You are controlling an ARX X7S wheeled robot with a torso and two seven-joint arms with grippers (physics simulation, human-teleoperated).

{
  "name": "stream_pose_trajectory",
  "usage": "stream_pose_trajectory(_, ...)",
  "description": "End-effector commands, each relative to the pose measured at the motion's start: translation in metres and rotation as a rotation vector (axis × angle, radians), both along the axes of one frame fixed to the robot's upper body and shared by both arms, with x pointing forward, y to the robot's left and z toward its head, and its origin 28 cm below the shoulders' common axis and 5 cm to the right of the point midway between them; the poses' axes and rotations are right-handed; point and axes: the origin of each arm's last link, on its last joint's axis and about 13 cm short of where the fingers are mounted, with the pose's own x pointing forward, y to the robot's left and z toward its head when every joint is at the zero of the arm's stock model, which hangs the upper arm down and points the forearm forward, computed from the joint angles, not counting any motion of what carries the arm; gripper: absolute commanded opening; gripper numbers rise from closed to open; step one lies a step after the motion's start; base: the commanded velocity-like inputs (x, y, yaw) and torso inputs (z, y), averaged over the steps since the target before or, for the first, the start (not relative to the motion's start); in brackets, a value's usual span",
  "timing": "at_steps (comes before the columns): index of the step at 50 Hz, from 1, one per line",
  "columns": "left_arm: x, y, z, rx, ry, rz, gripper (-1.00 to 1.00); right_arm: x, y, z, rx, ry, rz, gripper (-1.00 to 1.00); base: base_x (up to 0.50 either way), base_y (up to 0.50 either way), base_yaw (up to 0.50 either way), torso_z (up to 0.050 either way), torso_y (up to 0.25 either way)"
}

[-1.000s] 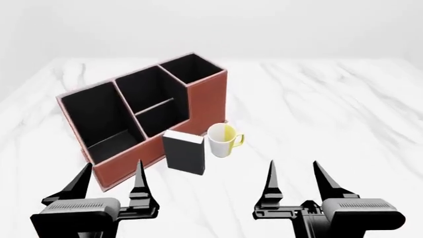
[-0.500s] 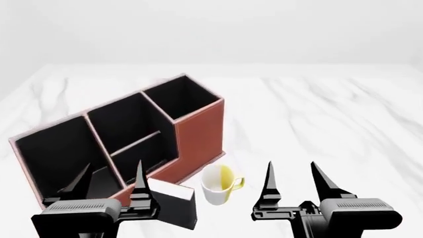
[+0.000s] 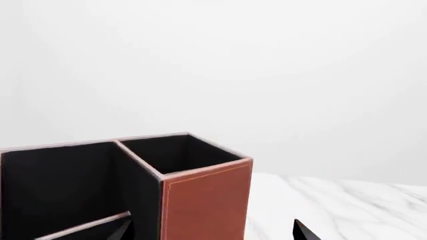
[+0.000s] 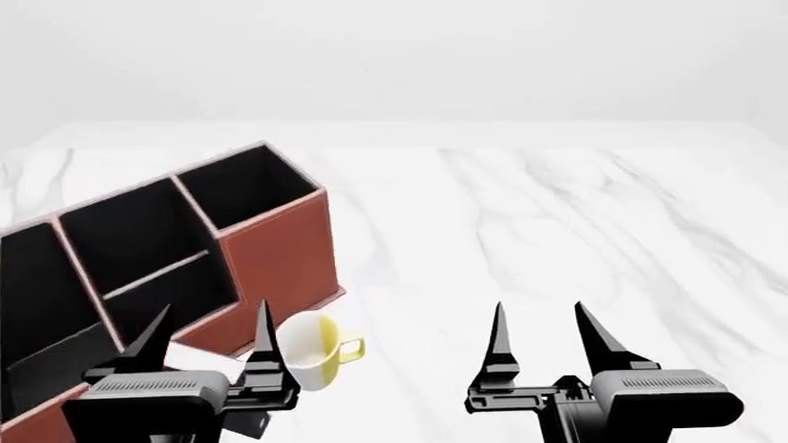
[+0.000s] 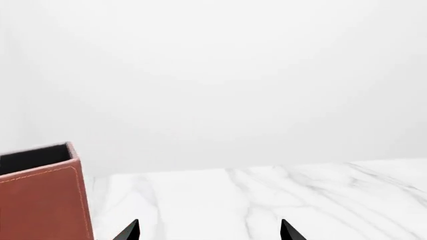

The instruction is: Pick up the book and place it in the right compartment of the caddy.

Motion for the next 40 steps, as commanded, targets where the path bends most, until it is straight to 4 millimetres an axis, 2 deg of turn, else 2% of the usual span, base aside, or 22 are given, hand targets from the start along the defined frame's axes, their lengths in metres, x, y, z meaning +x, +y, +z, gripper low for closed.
stream_pose_trajectory(1,-0.0001,-0.0008,-0.001,0.002,0.003,-0.004,1.0,-0.0004,0.0,0.0004,0.005,-0.016,-0.001,1.0,0.0,0.0,0.0,0.0,0.0)
stream_pose_trajectory(11,-0.0006,-0.0006,-0.0006,0.002,0.003,-0.004,1.0,0.0011,-0.0007,-0.001,-0.001,-0.019,-0.017,1.0,0.0,0.0,0.0,0.0,0.0)
stream_pose_trajectory(40,-0.0019,-0.002,-0.0001,0.007,0.001,-0.012,1.0,-0.0002,0.0021,-0.0024,-0.035,-0.016,-0.001,1.0,0.0,0.0,0.5,0.0,0.0)
